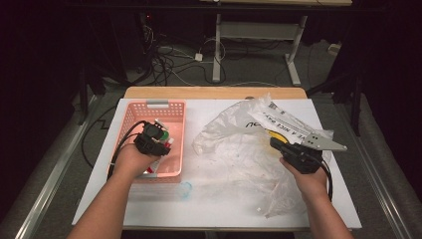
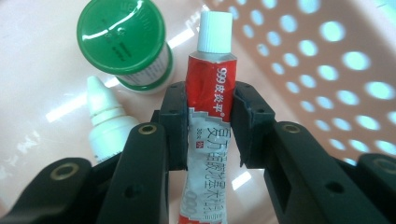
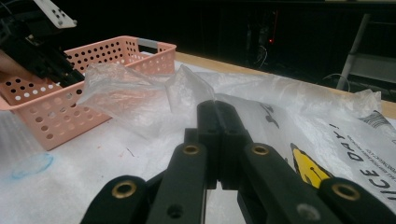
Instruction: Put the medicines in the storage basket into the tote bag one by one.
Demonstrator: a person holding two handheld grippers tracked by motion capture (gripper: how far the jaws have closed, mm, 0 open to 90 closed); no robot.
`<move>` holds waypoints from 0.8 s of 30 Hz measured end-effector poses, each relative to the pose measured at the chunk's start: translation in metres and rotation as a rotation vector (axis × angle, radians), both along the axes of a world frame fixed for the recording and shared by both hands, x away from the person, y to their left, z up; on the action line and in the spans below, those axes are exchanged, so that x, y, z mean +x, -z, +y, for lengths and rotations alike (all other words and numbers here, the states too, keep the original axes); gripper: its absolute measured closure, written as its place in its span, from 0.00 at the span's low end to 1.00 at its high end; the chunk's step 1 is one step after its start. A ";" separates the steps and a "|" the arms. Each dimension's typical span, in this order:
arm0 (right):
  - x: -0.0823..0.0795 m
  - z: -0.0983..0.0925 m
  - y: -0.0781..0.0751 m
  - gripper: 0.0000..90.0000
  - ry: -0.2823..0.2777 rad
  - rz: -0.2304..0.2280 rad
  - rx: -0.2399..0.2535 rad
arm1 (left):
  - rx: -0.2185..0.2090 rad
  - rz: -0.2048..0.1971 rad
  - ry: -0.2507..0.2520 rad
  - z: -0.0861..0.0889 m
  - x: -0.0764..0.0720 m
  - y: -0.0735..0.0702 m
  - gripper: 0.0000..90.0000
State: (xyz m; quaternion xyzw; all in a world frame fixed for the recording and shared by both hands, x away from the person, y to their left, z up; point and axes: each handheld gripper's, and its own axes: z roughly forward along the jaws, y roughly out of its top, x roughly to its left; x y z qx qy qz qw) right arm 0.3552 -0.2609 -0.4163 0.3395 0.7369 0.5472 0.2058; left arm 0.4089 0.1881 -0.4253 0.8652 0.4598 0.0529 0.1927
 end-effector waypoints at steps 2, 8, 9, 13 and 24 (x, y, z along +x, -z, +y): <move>-0.001 0.000 0.001 1.00 0.005 -0.004 -0.004 | -0.028 -0.031 -0.008 0.001 -0.004 -0.006 0.74; -0.005 -0.004 -0.004 1.00 0.011 -0.024 0.003 | -0.070 -0.104 -0.017 0.004 -0.015 -0.013 0.74; -0.005 -0.005 -0.005 1.00 0.011 -0.025 0.011 | -0.075 -0.109 -0.015 0.004 -0.016 -0.013 0.74; -0.006 -0.005 -0.005 1.00 0.008 -0.027 0.015 | -0.088 -0.136 -0.005 0.002 -0.020 -0.013 0.74; -0.004 -0.004 -0.004 1.00 0.010 -0.027 0.012 | -0.169 -0.209 -0.017 0.004 -0.028 -0.016 0.74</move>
